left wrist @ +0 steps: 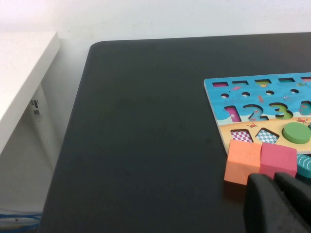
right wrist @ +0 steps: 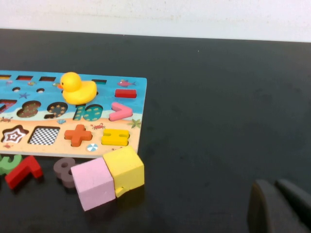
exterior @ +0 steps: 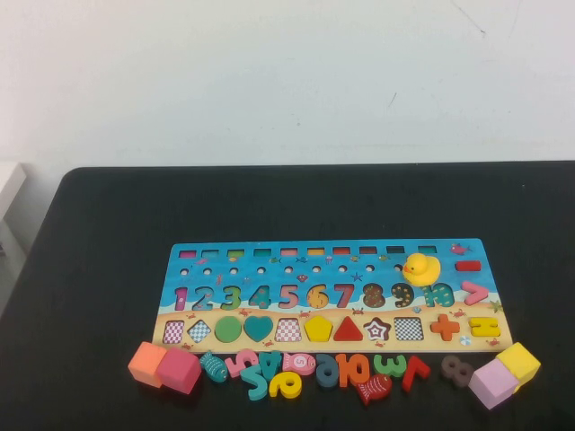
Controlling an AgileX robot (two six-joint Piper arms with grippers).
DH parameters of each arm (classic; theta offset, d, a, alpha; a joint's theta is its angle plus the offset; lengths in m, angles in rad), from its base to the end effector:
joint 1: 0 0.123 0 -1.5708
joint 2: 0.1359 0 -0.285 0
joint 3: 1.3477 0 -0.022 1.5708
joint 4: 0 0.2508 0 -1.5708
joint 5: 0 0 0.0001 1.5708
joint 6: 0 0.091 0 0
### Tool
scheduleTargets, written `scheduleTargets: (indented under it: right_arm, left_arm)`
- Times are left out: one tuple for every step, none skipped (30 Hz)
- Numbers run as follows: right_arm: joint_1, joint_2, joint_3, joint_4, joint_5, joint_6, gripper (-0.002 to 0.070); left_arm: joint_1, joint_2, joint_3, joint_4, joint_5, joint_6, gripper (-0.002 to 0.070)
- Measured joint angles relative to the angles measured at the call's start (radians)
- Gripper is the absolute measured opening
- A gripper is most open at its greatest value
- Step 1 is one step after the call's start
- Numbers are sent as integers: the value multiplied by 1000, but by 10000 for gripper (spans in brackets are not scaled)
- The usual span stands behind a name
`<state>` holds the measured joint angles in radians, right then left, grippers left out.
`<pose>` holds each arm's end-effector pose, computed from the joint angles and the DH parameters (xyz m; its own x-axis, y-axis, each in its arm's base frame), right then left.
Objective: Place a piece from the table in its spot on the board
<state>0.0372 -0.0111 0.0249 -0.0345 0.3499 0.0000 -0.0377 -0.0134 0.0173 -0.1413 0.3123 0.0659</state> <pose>0.0532 0.0009 0.1739 -0.2716 -0.0425 -0.9615 -0.0346 0.9988 -0.0344 0.0536 -0.0060 0.1801 -0.2290 -0.0599 -0.9716 0.0642 0.9950 -0.0765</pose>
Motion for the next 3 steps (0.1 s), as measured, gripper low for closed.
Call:
scheduleTargets:
  right_arm:
    - [0,0,0,0,0,0,19]
    - [0,0,0,0,0,0,19]
    - [0,0,0,0,0,0,19]
  left_arm:
    - [0,0,0,0,0,0,0]
    - [0,0,0,0,0,0,0]
    - [0,0,0,0,0,0,0]
